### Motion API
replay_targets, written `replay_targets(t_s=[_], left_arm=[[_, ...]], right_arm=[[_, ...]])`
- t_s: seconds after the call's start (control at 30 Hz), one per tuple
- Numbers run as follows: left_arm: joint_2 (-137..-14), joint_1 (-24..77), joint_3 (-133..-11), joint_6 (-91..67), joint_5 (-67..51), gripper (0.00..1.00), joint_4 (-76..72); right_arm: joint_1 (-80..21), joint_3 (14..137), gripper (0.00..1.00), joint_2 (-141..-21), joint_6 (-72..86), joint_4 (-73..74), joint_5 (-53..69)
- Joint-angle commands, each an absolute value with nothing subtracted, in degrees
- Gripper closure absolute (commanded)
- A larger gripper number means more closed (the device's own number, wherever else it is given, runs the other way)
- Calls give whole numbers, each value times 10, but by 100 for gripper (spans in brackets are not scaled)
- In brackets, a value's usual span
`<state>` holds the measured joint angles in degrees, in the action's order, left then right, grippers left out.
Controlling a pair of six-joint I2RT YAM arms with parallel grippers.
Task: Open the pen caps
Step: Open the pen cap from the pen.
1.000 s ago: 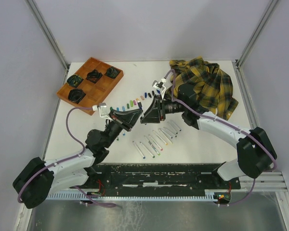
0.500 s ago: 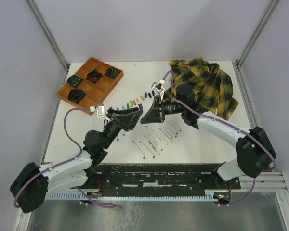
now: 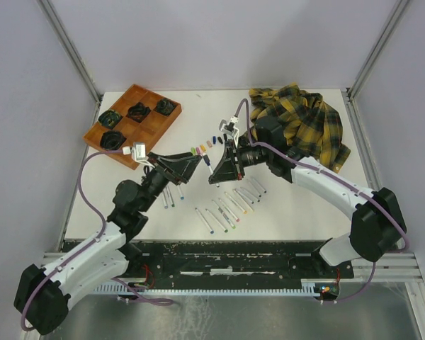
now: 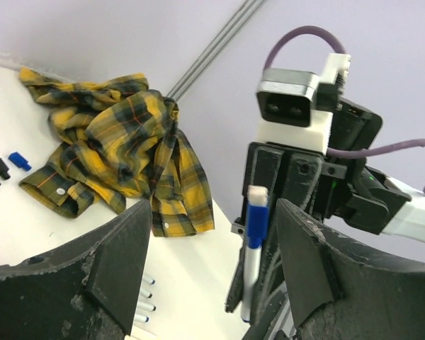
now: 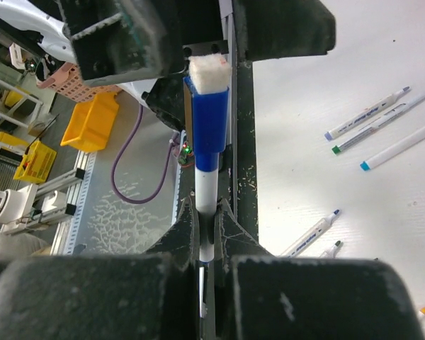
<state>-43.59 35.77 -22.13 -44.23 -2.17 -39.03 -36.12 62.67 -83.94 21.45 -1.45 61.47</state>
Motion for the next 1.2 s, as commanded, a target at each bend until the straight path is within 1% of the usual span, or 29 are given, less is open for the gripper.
replay_targets(t_s=[0.0,0.13,0.27,0.5,0.63,0.77,0.83,0.9,0.97,1.1,1.17], left_arm=[[-451,332,-245,-487,-102,25,-401],[-479,331,-254,-498,-137,30,-432],[-509,331,-257,-512,-166,38,-466],[-536,331,-262,-525,-189,45,-498],[-542,331,-267,-524,-191,52,-497],[-557,331,-275,-523,-203,61,-499],[-562,331,-279,-519,-213,75,-503],[-566,331,-281,-515,-222,84,-505],[-566,331,-282,-508,-224,96,-506],[-550,326,-289,-471,-181,97,-494],[-541,302,-312,-446,-156,97,-482]], right_arm=[[-361,656,100,-823,172,15,636],[-362,664,100,-831,167,28,642],[-362,668,100,-836,161,39,643],[-362,674,100,-840,152,55,642],[-362,680,100,-844,142,70,641],[-362,690,100,-848,124,97,638],[-361,692,100,-849,120,103,637],[-362,694,100,-849,116,109,636],[-362,695,100,-851,113,113,635],[-361,707,100,-858,88,147,629],[-361,713,100,-863,75,168,622]])
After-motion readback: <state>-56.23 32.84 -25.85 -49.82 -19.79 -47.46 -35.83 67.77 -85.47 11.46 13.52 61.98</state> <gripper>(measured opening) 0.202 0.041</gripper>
